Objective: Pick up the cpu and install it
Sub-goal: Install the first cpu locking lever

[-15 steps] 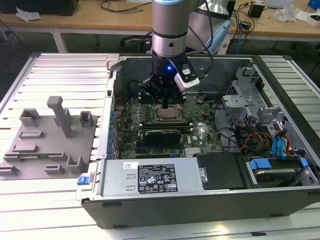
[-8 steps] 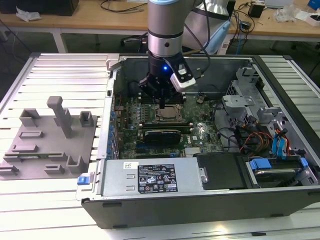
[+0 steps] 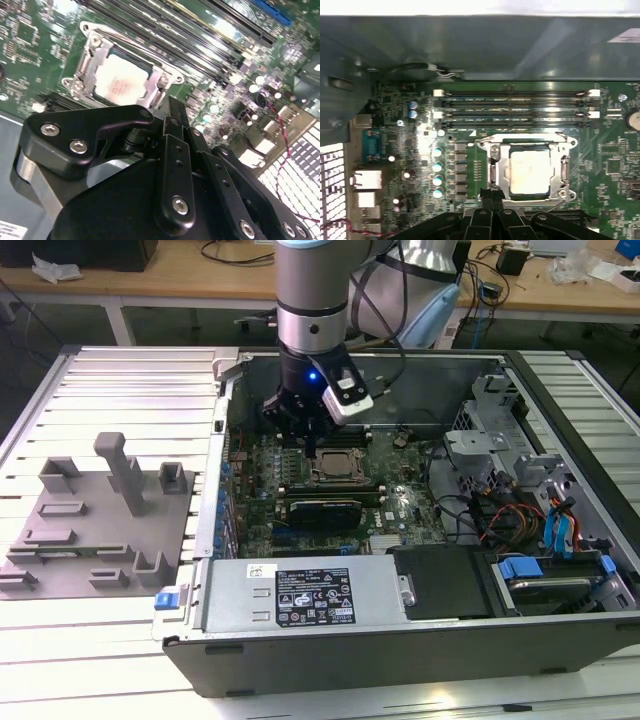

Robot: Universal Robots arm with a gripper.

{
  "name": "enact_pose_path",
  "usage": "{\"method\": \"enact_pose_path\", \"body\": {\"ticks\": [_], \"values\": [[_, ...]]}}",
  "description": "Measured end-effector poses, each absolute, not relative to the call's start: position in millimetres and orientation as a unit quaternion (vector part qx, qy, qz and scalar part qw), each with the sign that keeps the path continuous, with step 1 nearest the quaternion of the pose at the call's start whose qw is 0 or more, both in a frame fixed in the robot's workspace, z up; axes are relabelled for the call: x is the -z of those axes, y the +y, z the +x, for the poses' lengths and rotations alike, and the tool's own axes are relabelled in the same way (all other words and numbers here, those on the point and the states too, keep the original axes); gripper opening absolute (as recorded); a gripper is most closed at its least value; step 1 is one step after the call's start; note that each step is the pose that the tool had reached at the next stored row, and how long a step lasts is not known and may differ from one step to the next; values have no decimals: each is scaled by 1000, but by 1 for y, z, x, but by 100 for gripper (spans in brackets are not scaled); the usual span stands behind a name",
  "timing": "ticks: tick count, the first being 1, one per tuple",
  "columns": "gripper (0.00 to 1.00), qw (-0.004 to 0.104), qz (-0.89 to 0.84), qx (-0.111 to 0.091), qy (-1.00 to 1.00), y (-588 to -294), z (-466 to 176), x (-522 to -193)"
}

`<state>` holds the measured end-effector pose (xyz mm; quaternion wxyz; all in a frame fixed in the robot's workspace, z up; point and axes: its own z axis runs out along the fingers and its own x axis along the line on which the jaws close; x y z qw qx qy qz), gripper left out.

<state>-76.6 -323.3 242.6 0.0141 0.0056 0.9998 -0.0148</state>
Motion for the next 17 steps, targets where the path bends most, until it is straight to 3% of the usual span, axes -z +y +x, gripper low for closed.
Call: {"method": "enact_pose_path", "body": {"ticks": [5, 12, 17], "values": [[11, 14, 6, 13, 1000, -323, -90, -243], [11, 16, 6, -23, 1000, -323, -98, -243], [11, 16, 6, -29, 999, -323, -98, -246]]}}
